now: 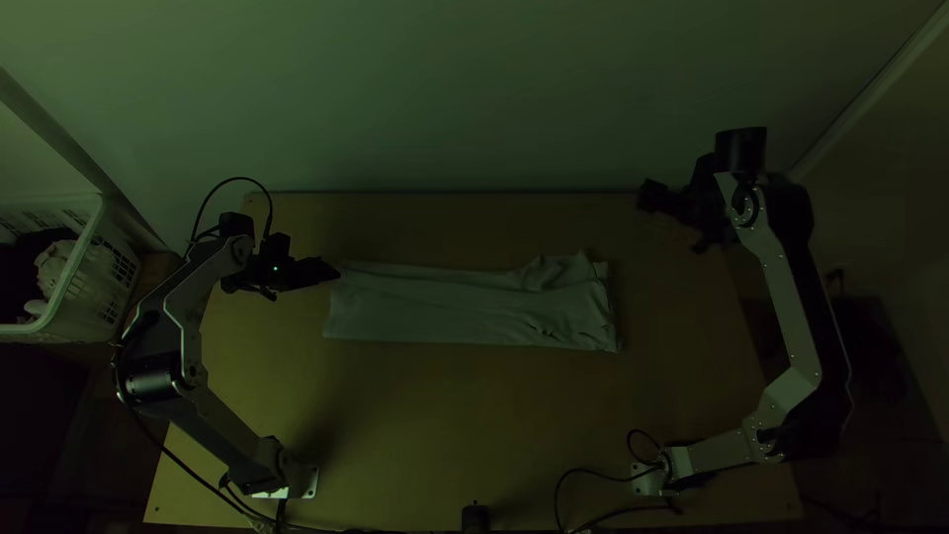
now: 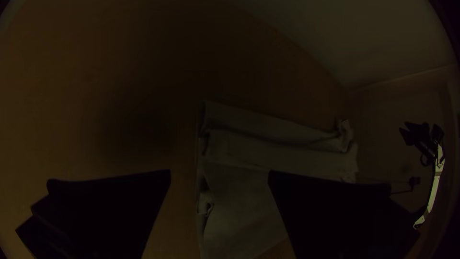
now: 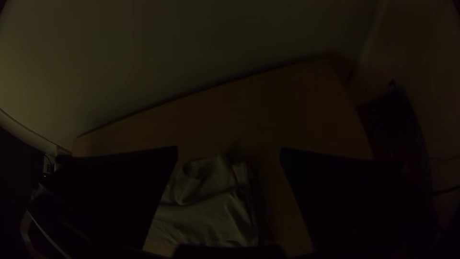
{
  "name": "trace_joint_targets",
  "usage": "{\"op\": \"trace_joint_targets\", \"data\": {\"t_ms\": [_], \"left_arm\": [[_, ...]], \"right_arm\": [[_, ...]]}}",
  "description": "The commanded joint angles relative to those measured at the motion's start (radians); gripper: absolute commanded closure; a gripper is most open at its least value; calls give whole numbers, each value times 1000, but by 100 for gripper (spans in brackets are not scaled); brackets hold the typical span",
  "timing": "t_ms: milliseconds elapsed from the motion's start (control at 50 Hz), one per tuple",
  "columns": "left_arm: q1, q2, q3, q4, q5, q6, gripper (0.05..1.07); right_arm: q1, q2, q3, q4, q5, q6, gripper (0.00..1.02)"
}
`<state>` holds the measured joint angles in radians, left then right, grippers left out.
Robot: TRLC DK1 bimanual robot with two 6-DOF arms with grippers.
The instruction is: Fold the t-shirt
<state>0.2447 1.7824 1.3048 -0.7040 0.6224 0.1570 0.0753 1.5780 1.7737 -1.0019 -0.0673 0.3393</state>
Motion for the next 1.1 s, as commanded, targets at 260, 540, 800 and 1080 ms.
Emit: {"op": "trace_joint_targets", "data": {"t_ms": [260,540,800,1080], "left_arm": [[10,87,-75,31,57,26,10],[-104,114,-113,80,59,-19,10],[-237,112,-131,149,45,-129,9],[-331,92,-171,245,-139,-241,59]], "right_arm": [[-6,-95,-28,25,4,4,4],[-5,-115,-46,25,4,6,4],[-5,-147,-71,26,4,4,4],[-5,-176,-102,26,4,3,4]]}}
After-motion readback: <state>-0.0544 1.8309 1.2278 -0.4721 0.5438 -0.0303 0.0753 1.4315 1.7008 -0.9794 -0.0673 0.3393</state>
